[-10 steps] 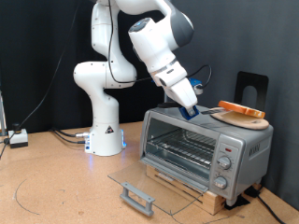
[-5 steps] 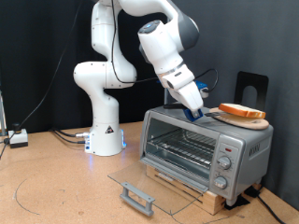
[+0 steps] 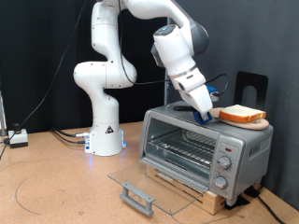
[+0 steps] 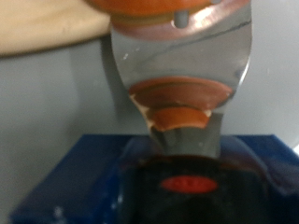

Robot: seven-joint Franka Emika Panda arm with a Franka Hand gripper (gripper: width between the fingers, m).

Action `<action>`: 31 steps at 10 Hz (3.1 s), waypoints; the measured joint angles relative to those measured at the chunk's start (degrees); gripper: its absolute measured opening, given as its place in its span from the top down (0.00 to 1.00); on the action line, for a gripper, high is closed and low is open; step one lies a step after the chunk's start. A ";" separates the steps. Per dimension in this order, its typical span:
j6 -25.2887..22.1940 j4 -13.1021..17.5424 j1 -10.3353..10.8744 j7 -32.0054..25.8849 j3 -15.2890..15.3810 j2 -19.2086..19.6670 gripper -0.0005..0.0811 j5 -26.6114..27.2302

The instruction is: Make a piece of toast with the oven

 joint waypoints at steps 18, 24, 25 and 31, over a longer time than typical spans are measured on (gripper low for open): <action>15.63 2.63 2.74 -11.71 4.35 7.08 0.51 26.69; -0.26 1.40 1.12 -10.05 -3.60 0.05 0.51 22.92; -2.14 1.02 0.10 -8.65 -4.34 -1.21 0.51 18.55; -11.46 0.45 -3.05 -14.13 -10.49 -3.54 0.51 11.46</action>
